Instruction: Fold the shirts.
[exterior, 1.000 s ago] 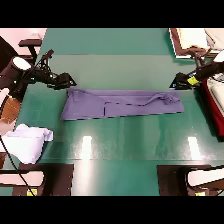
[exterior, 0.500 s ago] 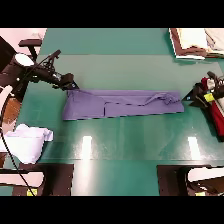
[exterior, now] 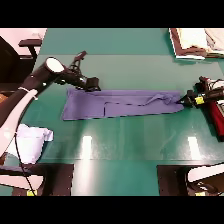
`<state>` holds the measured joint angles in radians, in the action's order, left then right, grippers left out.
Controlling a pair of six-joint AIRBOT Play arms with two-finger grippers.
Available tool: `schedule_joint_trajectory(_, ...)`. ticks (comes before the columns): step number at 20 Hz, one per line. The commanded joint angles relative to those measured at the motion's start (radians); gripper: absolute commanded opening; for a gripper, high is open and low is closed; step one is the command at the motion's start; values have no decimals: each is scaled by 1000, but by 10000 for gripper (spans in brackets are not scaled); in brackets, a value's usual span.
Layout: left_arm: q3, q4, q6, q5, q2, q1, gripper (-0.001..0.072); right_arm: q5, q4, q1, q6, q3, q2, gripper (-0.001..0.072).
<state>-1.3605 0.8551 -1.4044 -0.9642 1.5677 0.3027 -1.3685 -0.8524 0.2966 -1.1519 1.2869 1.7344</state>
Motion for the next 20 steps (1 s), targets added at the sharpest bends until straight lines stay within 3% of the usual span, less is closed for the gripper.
schedule_joint_trajectory(1,-32,-2,-39,80,72,92,24,-46,24,-34,25,87,-26,16)
schedule_joint_trajectory(5,-156,-2,-42,85,208,172,24,-109,28,-100,-5,232,-149,16)
schedule_joint_trajectory(11,-312,2,-113,58,388,216,24,-103,210,-275,-42,407,-266,16)
schedule_joint_trajectory(16,-323,5,-133,51,404,214,24,-76,206,-451,-71,515,-274,16)
schedule_joint_trajectory(20,-410,45,-132,-32,344,159,23,-40,207,-557,-71,540,-274,16)
